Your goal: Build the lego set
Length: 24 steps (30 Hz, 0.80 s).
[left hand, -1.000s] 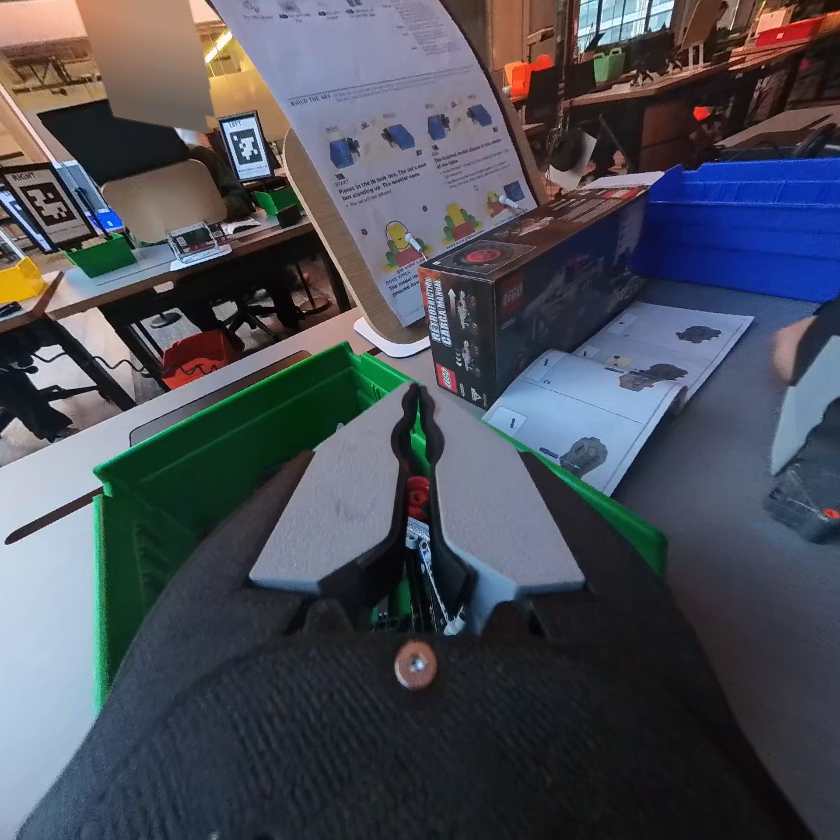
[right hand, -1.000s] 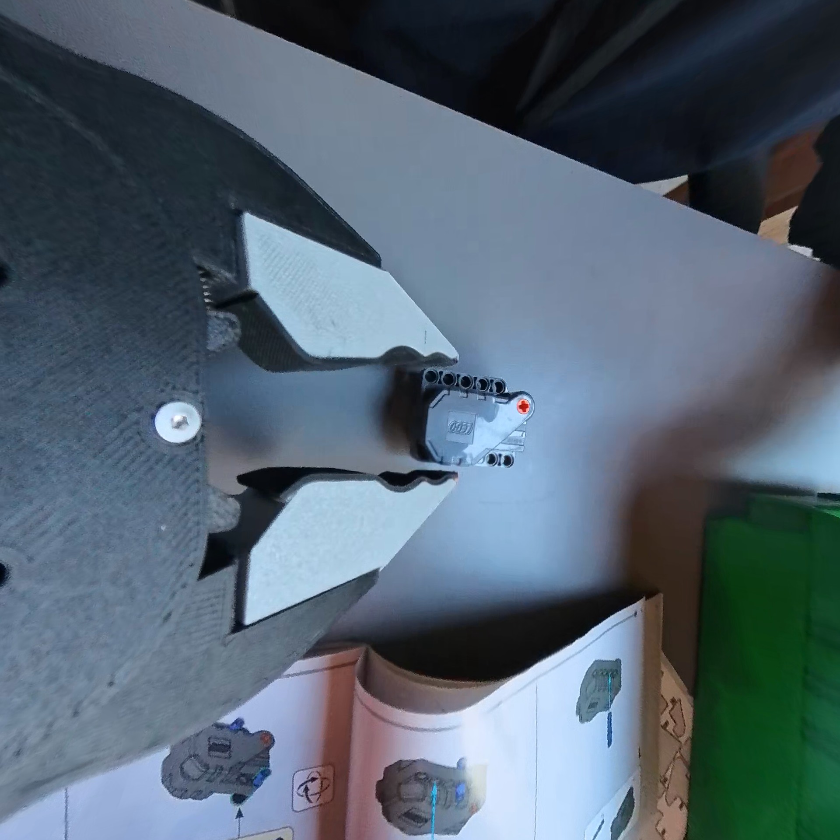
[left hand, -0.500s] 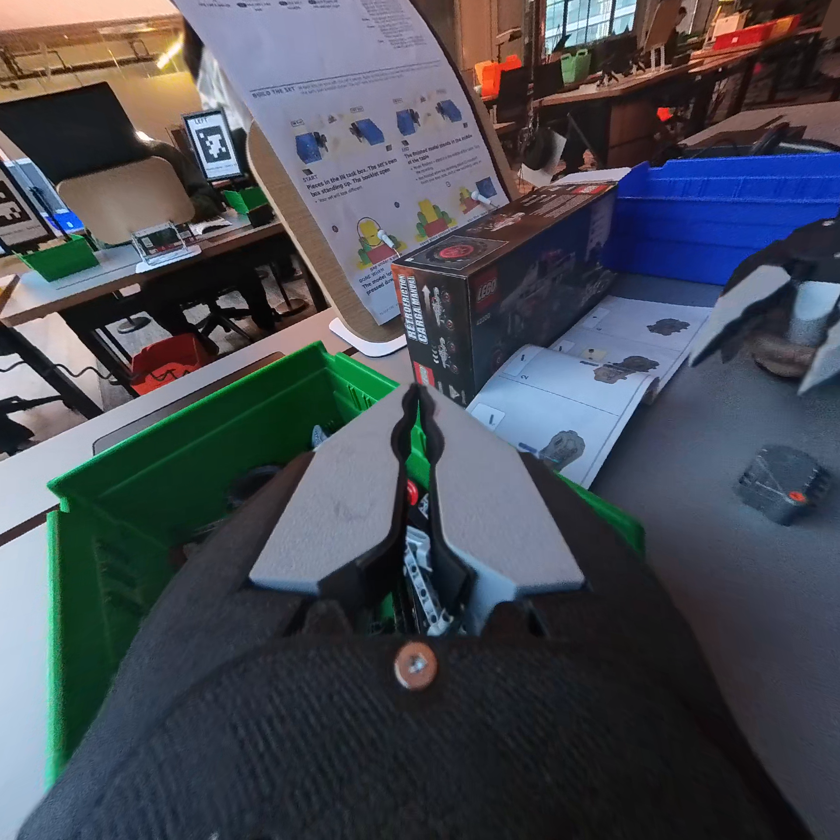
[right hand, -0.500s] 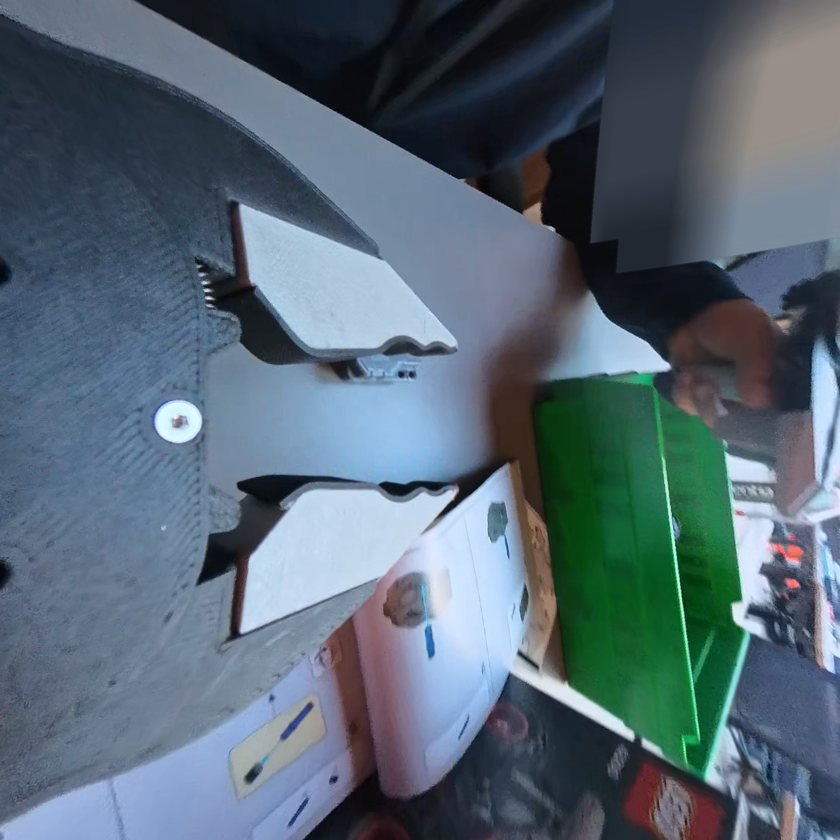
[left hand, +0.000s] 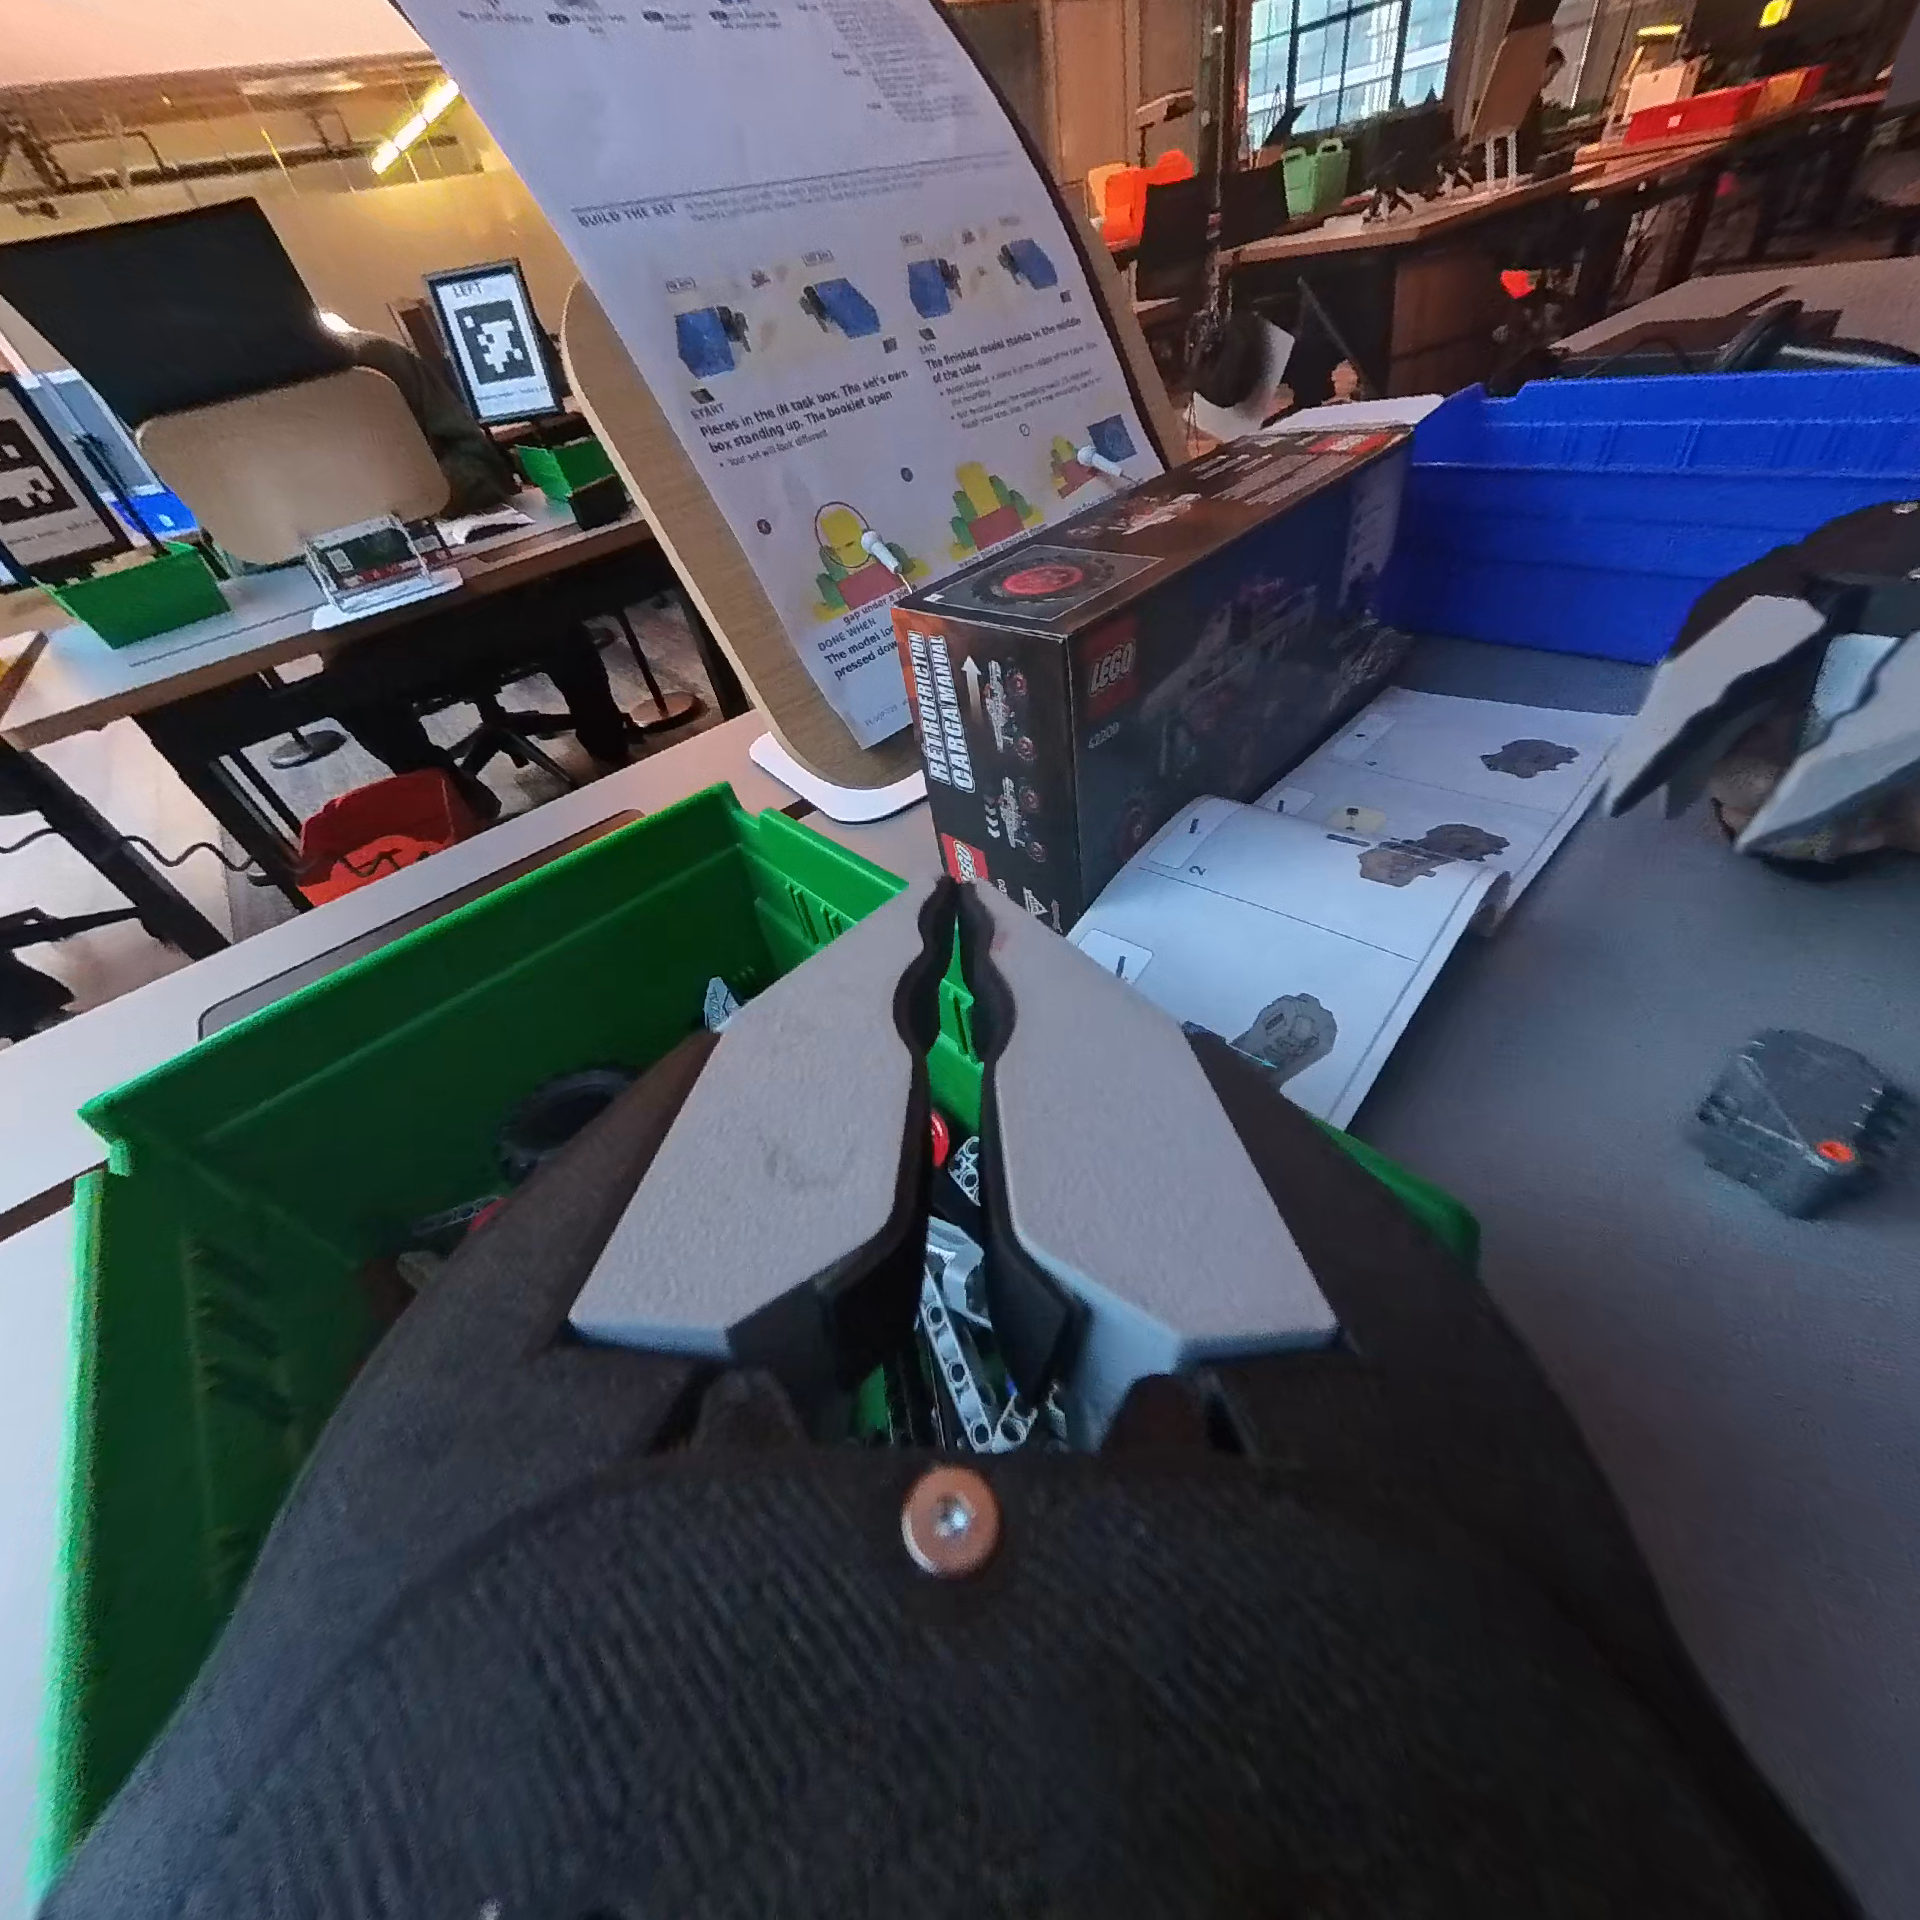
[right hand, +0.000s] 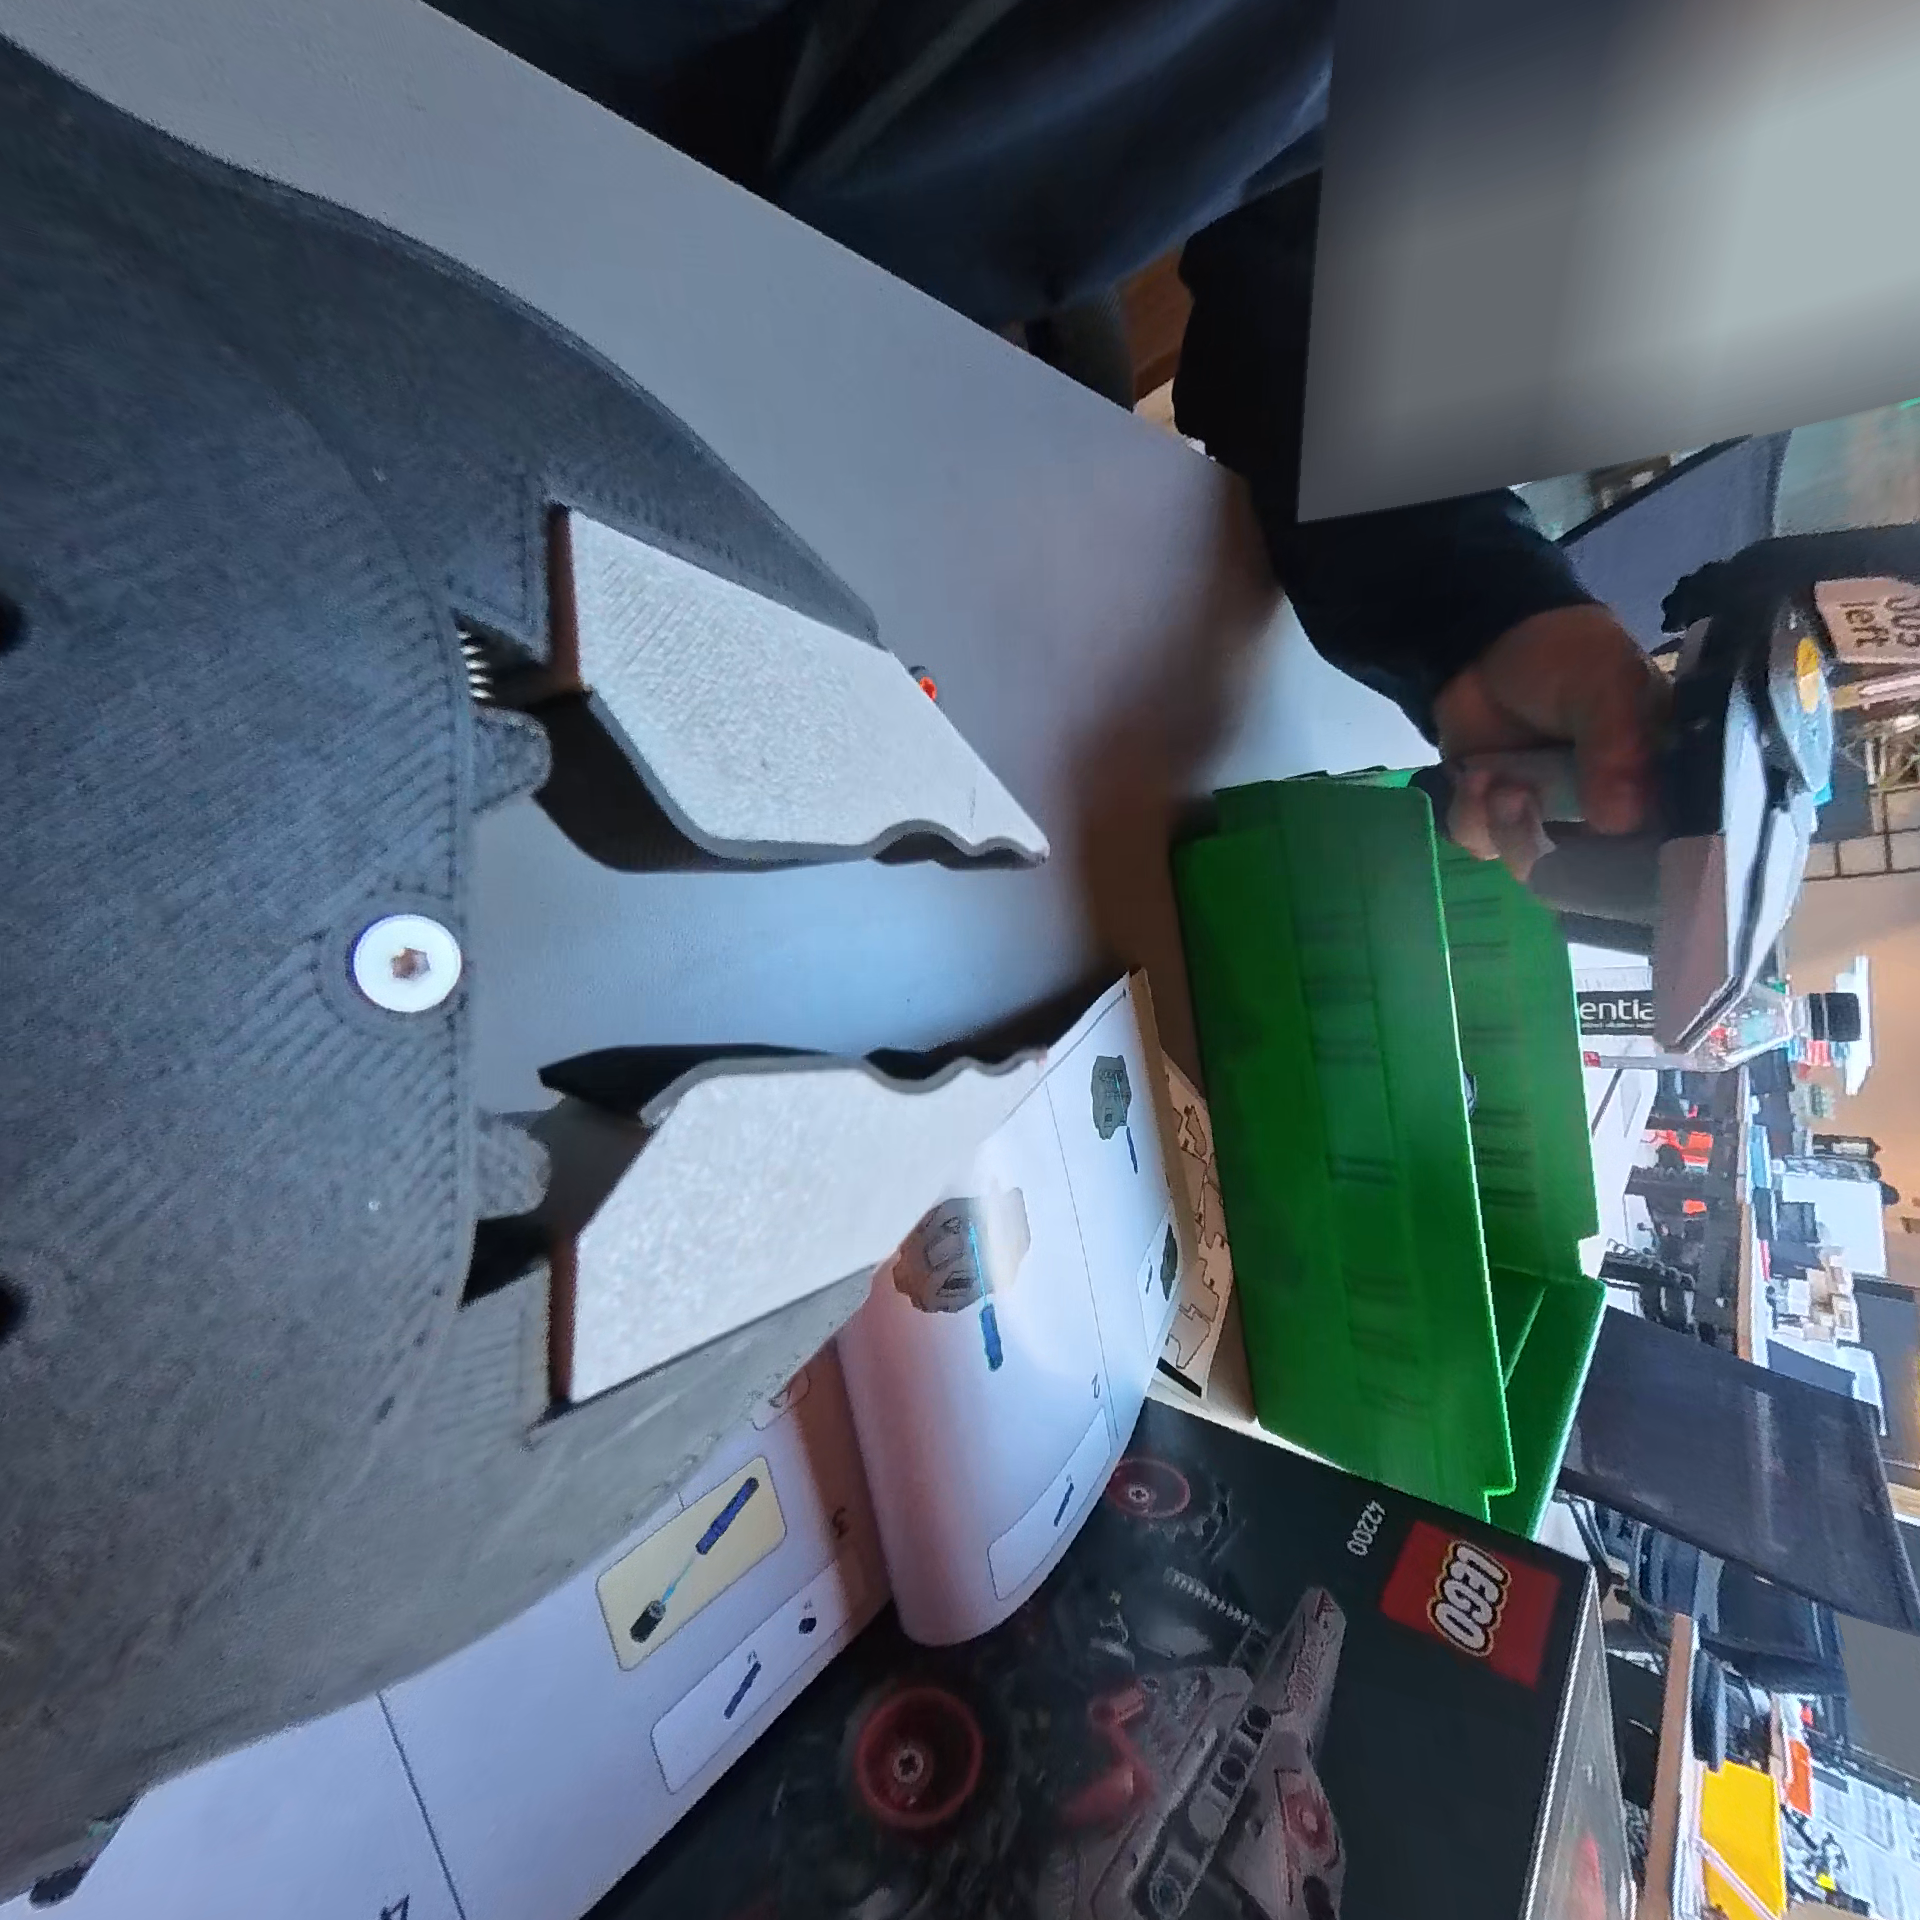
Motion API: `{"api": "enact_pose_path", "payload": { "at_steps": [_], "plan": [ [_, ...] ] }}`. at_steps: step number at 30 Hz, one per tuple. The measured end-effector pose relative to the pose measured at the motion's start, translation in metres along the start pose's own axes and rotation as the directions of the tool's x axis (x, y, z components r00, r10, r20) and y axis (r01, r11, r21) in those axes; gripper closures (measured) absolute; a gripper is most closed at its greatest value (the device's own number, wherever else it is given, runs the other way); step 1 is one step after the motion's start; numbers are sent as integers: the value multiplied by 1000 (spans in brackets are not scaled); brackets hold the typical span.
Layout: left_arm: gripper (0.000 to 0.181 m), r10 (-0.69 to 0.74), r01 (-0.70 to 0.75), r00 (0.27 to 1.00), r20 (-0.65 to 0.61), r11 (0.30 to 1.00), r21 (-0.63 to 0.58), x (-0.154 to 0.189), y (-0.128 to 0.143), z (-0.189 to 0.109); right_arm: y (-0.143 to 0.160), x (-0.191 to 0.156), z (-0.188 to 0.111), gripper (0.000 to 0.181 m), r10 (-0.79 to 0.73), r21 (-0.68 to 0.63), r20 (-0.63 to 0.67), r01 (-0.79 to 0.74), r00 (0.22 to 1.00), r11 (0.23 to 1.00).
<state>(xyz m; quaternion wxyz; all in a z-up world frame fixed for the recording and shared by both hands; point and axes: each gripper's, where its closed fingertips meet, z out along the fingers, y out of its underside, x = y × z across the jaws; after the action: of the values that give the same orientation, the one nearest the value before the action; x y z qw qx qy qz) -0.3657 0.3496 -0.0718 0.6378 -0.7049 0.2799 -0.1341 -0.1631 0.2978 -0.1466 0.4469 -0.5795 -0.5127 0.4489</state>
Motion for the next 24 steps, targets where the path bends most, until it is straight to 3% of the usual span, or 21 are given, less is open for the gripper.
{"api": "enact_pose_path", "payload": {
  "at_steps": [3,7,11,24],
  "plan": [
    [181,3,-3,1000,-7,1000,-6,2,1,1,-1,-1,-1,170,0,7,9,0,1000,1000],
    [181,-1,1,1000,-11,1000,-4,2,2,1,1,8,-1,181,-2,-6,-38,2,999,1000],
    [181,-7,7,1000,-16,1000,1,4,2,2,4,23,-4,181,-25,-32,-136,20,990,999],
    [181,-10,10,1000,-23,1000,-1,6,5,4,2,39,-5,181,-2,-19,-235,-2,972,1000]
  ]
}}
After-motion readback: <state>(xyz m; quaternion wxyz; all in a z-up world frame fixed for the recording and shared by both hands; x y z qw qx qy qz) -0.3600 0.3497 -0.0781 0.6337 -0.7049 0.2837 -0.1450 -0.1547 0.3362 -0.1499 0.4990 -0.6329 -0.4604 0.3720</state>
